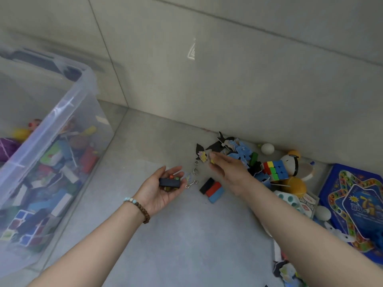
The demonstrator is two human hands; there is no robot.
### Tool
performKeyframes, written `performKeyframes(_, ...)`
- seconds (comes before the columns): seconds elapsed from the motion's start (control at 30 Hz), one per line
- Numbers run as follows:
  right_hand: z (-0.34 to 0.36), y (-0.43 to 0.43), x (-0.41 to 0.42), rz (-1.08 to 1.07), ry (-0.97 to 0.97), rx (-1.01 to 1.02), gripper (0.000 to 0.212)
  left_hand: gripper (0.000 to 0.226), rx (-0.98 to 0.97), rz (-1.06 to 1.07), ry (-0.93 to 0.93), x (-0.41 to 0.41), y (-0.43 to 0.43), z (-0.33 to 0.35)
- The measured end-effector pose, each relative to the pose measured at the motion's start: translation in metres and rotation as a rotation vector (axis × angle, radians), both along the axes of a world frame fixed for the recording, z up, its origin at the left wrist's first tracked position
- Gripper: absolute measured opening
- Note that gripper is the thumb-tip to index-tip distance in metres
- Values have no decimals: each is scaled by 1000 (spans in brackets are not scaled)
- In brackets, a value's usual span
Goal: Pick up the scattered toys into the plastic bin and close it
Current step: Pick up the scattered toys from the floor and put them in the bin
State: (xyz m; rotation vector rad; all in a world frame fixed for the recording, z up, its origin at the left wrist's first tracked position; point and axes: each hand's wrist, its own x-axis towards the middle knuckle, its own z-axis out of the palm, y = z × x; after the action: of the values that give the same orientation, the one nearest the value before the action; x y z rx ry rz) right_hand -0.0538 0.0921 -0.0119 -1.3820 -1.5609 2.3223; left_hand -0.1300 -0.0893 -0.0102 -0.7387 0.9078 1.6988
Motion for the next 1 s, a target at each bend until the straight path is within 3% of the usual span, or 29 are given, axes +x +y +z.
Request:
performKeyframes(0.1,54,-13,-7,25,58,-160,9,42,18,-44,97,-9,-8,45)
performKeyframes(0.27,164,-73,-48,333,114,-76,7,21,-3,-157,369,-36,-52,145)
performKeyframes(0.43,225,-170,-108,533,133,-65,11,19,-163,-121,616,-79,-147,207)
performKeyframes(0.53,221,-235,-139,597,75,-101,18,21,-259,7,570,-102,-214,203)
performKeyframes(0.7,196,-303,-170,676,-57,13,37,13,-293,125,385,-120,-283,161)
performKeyframes(0.83,183,-309,-179,700,-100,-27,39,13,-249,115,297,-128,-293,136)
performKeyframes(1.0,179,-274,-177,759,-31,-16,36,15,-304,38,371,-135,-287,124)
